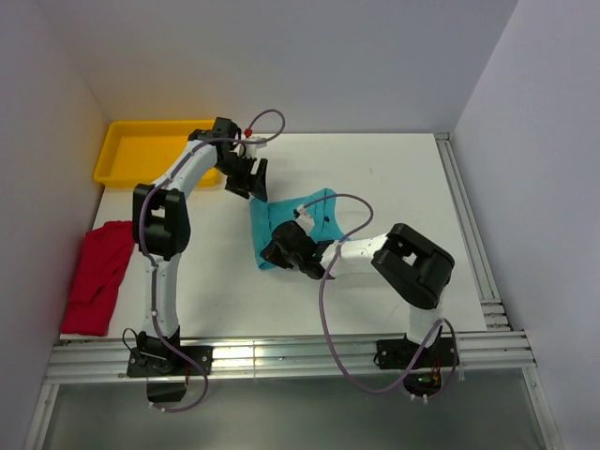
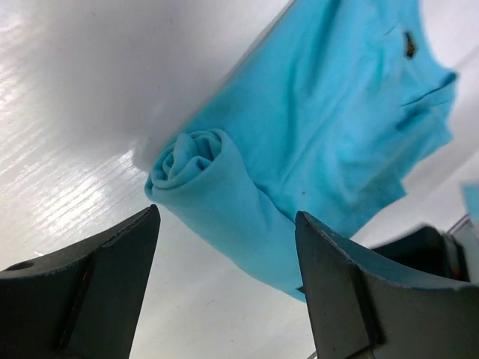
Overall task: Roll the t-shirts
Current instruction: Roll the tshirt
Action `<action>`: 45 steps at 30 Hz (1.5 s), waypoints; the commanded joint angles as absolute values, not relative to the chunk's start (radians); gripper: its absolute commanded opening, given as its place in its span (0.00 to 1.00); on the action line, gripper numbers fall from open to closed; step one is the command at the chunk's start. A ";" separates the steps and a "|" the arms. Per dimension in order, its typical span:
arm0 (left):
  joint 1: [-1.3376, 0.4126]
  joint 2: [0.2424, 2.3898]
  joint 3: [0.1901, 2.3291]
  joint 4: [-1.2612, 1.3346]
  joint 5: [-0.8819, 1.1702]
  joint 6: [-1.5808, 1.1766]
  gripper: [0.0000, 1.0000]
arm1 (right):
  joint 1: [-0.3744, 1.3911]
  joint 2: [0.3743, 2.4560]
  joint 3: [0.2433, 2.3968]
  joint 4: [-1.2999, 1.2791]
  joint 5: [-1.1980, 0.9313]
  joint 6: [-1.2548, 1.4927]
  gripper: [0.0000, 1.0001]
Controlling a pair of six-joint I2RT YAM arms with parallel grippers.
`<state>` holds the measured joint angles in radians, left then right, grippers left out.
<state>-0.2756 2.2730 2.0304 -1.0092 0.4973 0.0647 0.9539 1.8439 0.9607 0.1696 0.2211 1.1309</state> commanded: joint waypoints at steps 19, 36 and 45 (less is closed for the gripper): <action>-0.192 2.141 1.626 -0.660 0.801 -0.052 0.87 | 0.799 1.973 0.640 0.844 -0.123 1.560 0.26; -0.222 2.273 1.726 -0.734 0.764 -0.074 0.29 | 0.773 2.049 0.634 0.974 -0.183 1.618 0.29; -0.259 2.304 1.902 -0.986 0.471 0.047 0.00 | 0.791 1.815 0.828 0.317 -0.016 1.223 0.56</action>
<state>-0.2478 2.2898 1.8244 -0.8753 0.6270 -0.0505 0.7818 1.8984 0.7513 0.6773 -0.1242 1.4174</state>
